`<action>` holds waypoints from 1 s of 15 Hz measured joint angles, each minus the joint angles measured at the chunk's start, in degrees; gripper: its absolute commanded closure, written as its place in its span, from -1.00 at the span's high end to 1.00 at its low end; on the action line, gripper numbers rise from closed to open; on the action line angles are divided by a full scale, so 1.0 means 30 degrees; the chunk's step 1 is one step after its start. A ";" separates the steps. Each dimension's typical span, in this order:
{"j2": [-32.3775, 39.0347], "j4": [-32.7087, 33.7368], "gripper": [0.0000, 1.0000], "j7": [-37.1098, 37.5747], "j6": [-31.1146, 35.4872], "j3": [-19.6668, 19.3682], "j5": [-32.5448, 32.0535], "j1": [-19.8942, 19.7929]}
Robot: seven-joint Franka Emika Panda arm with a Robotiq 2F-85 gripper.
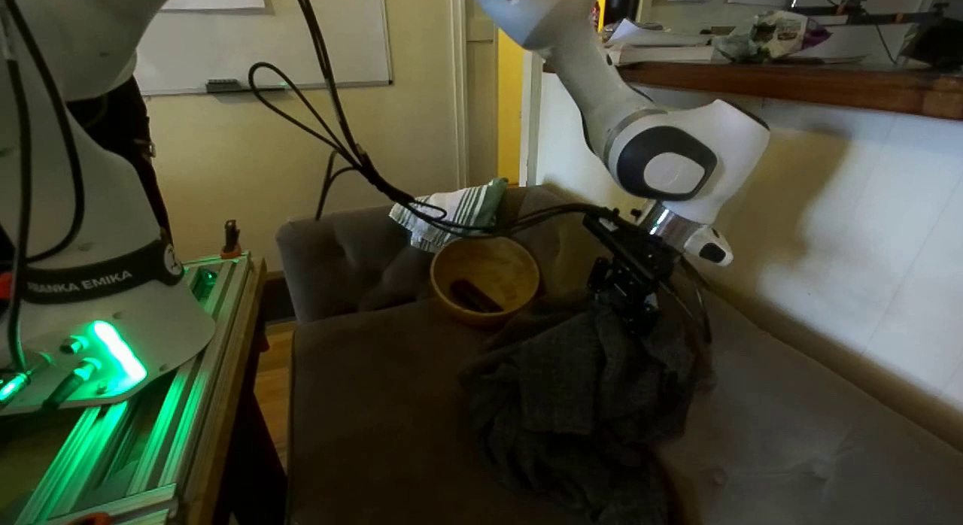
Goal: Push the blanket backwards
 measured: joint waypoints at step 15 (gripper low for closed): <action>-0.2699 -0.2542 1.00 0.0781 -0.0389 -0.2333 -0.1345 -0.0325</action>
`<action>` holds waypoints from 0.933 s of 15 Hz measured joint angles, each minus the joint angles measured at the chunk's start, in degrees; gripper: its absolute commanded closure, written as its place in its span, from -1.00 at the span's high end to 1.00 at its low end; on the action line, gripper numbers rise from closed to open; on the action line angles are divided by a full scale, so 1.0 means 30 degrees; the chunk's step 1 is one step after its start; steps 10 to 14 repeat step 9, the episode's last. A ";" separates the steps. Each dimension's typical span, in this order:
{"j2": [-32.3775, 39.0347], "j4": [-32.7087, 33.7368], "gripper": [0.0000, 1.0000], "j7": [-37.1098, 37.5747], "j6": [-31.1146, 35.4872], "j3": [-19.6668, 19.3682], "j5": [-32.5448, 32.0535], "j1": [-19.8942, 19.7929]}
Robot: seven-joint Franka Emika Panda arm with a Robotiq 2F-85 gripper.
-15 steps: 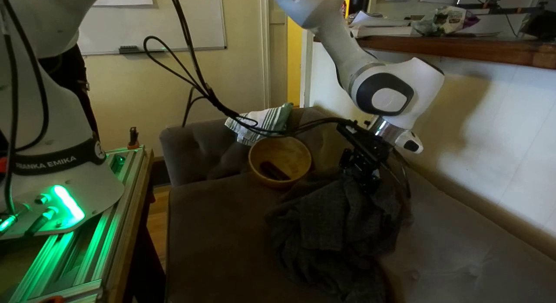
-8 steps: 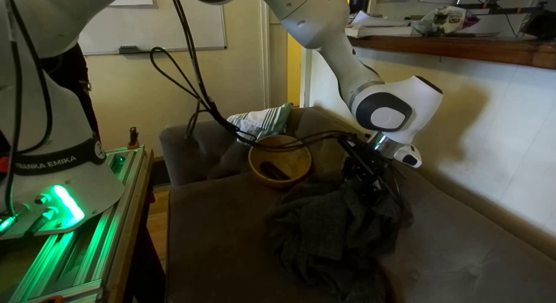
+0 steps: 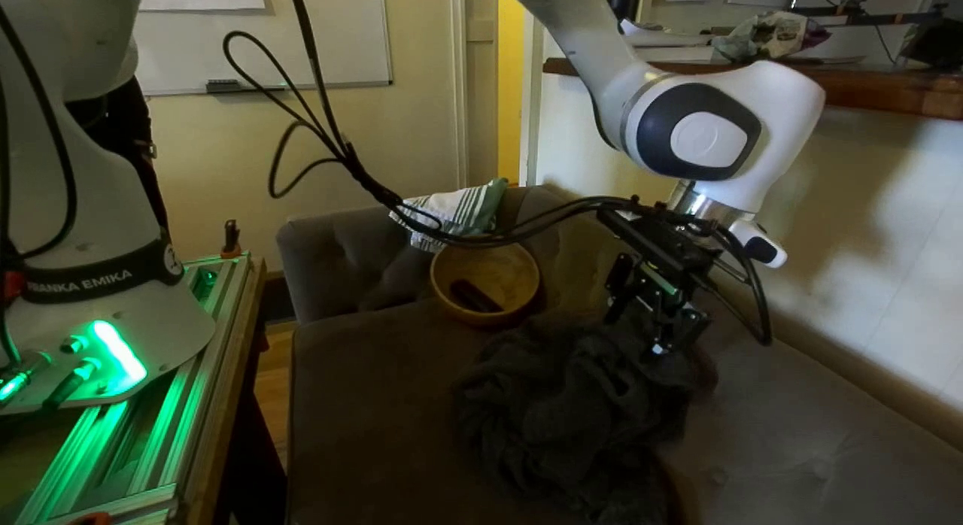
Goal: Push the blanket backwards
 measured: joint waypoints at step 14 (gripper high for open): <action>-0.4698 -0.5623 1.00 -0.1877 -0.0002 -0.0250 -0.1089 -0.0841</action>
